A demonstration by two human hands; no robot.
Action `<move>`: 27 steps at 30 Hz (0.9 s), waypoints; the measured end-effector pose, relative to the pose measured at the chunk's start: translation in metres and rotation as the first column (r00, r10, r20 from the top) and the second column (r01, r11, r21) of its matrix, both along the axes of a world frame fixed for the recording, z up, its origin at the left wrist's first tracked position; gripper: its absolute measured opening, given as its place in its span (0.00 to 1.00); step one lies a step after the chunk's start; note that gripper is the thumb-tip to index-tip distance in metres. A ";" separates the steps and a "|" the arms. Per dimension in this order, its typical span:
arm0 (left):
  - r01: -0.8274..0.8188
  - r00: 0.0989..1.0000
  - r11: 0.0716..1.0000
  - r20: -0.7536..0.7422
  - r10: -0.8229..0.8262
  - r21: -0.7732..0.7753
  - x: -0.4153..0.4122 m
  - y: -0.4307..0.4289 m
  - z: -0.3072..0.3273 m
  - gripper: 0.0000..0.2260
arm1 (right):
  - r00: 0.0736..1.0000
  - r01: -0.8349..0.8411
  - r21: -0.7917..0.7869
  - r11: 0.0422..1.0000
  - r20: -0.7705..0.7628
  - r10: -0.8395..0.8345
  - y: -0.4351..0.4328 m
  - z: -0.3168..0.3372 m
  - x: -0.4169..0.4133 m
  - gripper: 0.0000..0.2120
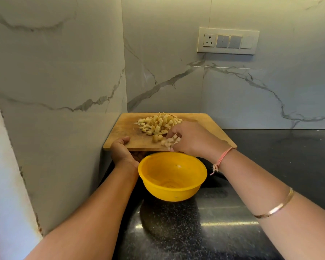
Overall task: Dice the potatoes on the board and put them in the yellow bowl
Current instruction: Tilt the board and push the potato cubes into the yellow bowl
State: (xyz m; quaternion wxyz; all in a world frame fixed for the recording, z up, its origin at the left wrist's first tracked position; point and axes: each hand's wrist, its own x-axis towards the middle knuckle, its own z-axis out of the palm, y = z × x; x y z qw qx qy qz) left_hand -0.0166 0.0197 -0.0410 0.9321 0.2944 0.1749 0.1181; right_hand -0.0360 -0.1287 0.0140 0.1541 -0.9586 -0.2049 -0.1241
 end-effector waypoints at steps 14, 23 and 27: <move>0.003 1.000 1.000 -0.010 -0.002 0.012 -0.003 0.000 0.001 0.08 | 0.993 -0.077 0.030 0.997 0.091 0.074 0.017 0.006 -0.004 0.15; -0.019 1.000 1.000 0.005 0.019 -0.003 0.000 0.001 0.002 0.05 | 0.988 -0.126 -0.065 0.990 0.083 0.131 0.019 -0.014 0.008 0.09; -0.028 1.000 1.000 0.005 0.028 -0.010 0.002 0.001 0.001 0.05 | 0.985 -0.165 0.006 0.986 -0.057 0.165 0.006 -0.014 -0.014 0.07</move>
